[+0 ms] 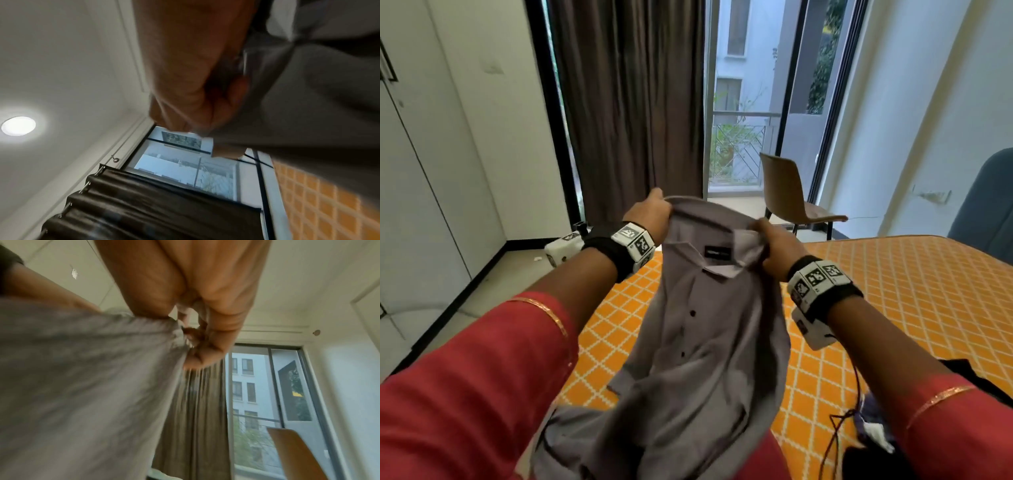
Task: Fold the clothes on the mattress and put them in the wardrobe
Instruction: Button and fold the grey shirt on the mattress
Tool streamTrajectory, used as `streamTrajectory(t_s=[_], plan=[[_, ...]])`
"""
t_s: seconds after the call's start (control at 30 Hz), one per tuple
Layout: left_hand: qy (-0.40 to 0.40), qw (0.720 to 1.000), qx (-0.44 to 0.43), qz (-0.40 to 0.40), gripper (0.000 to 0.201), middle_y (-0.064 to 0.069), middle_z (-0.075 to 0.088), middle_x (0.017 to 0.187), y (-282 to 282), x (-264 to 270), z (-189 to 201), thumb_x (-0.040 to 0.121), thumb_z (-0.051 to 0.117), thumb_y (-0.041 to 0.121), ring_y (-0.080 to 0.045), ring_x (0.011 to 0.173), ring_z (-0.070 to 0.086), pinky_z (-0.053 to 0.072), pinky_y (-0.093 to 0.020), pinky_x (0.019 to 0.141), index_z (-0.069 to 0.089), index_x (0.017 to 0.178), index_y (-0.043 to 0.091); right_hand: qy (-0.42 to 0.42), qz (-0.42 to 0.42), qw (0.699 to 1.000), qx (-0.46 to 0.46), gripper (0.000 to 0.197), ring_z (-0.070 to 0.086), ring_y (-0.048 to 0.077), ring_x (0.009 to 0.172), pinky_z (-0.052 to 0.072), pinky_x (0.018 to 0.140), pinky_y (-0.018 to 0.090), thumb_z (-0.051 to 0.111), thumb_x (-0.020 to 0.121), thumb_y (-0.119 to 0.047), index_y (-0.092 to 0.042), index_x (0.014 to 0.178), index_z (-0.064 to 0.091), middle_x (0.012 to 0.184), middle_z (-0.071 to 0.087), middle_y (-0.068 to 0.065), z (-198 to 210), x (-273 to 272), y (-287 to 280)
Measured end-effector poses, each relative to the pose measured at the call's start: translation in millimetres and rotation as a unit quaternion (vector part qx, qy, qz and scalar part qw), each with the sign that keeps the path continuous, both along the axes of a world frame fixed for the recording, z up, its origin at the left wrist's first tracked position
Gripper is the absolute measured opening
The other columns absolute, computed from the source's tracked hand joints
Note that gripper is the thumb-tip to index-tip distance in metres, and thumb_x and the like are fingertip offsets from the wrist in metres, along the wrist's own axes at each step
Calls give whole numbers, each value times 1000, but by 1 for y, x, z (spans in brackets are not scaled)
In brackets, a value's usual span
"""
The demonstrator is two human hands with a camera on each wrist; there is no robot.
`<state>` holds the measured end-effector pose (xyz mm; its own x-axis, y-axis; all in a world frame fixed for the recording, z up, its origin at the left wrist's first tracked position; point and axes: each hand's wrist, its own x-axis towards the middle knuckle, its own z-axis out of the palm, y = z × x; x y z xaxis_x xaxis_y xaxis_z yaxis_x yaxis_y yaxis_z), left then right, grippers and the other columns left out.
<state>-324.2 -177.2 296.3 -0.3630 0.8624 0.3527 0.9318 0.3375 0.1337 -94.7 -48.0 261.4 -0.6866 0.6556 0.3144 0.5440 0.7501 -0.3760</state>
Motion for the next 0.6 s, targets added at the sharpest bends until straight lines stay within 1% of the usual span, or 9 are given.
streamTrajectory(t_s=[0.07, 0.1, 0.17, 0.23, 0.3, 0.37, 0.43, 0.47, 0.6], plan=[[-62, 997, 23, 49, 64, -19, 33, 139, 2, 7, 9, 89, 65, 44, -43, 117, 51, 43, -49, 97, 45, 135, 6, 115, 38, 993, 10, 62, 56, 22, 77, 44, 72, 31, 50, 69, 6, -21, 125, 49, 88, 56, 3, 8, -15, -11], [-116, 991, 42, 50, 80, -21, 38, 139, 0, 13, 12, 83, 62, 63, -39, 119, 50, 42, -45, 97, 46, 136, 5, 164, 78, 983, 13, 60, 51, 14, 69, 41, 67, 27, 49, 69, 8, -20, 123, 52, 81, 52, -4, 9, -21, -21], [-237, 968, 81, 32, 91, -22, 64, 108, -3, 23, 13, 74, 42, 87, -34, 100, 63, 48, -38, 83, 69, 107, 7, 239, 163, 957, 2, 50, 44, 4, 56, 37, 59, 19, 50, 71, 8, -17, 114, 56, 76, 50, -8, 3, -31, -44], [-336, 941, 33, 14, 89, -12, 65, 73, -8, 33, 3, 73, 32, 91, -26, 69, 62, 45, -32, 64, 68, 76, 10, 274, 199, 941, 3, 37, 42, 5, 53, 35, 55, 15, 52, 73, 7, -18, 100, 54, 75, 51, -7, -8, -38, -63], [-396, 917, -55, -15, 75, -10, 62, 77, -14, 42, -16, 83, 36, 80, -23, 68, 59, 48, -32, 62, 67, 84, 12, 301, 194, 933, 28, 28, 41, 5, 58, 35, 57, 18, 54, 71, 8, -16, 84, 49, 72, 50, -4, -22, -45, -72], [-451, 888, -68, -61, 49, -13, 62, 87, -19, 44, -37, 92, 50, 60, -24, 74, 60, 55, -44, 70, 67, 90, 14, 341, 164, 925, 47, 24, 42, 1, 64, 34, 61, 16, 52, 66, 10, -13, 73, 49, 73, 49, -2, -37, -47, -72], [-510, 848, -58, -129, 20, -10, 63, 90, -26, 39, -45, 93, 64, 31, -22, 77, 60, 56, -44, 73, 66, 103, 13, 366, 121, 922, 25, 21, 45, 1, 68, 36, 60, 19, 54, 65, 4, -14, 76, 51, 74, 51, -2, -51, -47, -71], [-505, 845, -69, -161, 21, -7, 64, 90, -29, 36, -47, 89, 69, 17, -20, 78, 61, 56, -40, 72, 65, 109, 13, 370, 100, 924, -1, 20, 47, 4, 67, 38, 59, 22, 56, 67, 0, -14, 79, 52, 75, 53, -2, -56, -47, -72], [-319, 924, -27, -208, 37, -2, 68, 89, -31, 32, -33, 71, 56, -2, 2, 70, 60, 51, -23, 71, 69, 102, 14, 294, 46, 949, -103, 11, 52, 11, 65, 36, 55, 25, 64, 76, -18, -17, 81, 55, 72, 57, -4, -70, -47, -77]])
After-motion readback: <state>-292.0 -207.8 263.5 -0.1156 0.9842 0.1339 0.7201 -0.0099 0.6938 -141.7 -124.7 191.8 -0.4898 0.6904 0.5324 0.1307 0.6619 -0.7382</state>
